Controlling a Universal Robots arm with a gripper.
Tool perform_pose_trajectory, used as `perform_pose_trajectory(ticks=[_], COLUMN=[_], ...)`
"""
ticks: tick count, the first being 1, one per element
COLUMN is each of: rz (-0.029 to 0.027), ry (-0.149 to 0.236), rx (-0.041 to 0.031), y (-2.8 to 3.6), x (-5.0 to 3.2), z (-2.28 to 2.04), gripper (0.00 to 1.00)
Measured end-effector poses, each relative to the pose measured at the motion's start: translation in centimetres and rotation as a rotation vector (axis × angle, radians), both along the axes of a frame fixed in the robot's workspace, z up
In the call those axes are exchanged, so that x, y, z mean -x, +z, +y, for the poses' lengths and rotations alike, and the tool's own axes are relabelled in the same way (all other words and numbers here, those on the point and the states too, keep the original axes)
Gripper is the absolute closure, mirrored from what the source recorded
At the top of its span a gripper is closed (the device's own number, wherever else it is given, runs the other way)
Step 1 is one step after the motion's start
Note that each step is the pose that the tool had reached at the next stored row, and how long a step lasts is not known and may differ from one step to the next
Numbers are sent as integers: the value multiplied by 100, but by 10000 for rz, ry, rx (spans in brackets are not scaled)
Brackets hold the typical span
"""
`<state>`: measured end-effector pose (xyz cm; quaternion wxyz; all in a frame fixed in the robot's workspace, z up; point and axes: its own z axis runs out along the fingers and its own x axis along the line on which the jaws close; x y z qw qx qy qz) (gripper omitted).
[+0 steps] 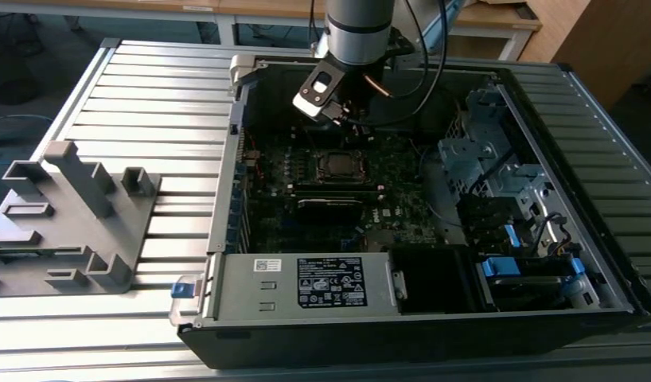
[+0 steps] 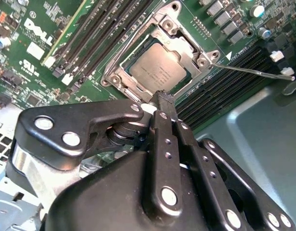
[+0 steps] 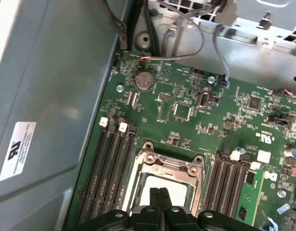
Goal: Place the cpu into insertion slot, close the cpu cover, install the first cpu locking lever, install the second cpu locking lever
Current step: 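Close the cpu cover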
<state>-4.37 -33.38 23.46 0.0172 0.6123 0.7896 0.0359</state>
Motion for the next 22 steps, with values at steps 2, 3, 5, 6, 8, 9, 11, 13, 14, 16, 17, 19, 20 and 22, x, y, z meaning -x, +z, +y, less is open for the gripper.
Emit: perform_pose_trajectory(ticks=[2,3,5,6,8,9,11,13,14,16,17,19,20,22], rz=[0,0,0,0,0,0,0,1,1,0,0,0,0,1], ry=[14,14,15,15,16,36,220,539,707,1058,1234,1598,1775,2127], rx=[-1,-1,0,-1,-1,-1,-1,0,0,0,0,-1,-1,0], y=[0,0,0,0,0,0,0,0,0,0,0,0,0,0], x=[0,0,0,0,0,0,0,0,0,0,0,0,0,0], z=[0,0,0,0,0,0,0,0,0,0,0,0,0,0], gripper=[89,89,89,89,89,89,89,89,89,89,89,89,89,89])
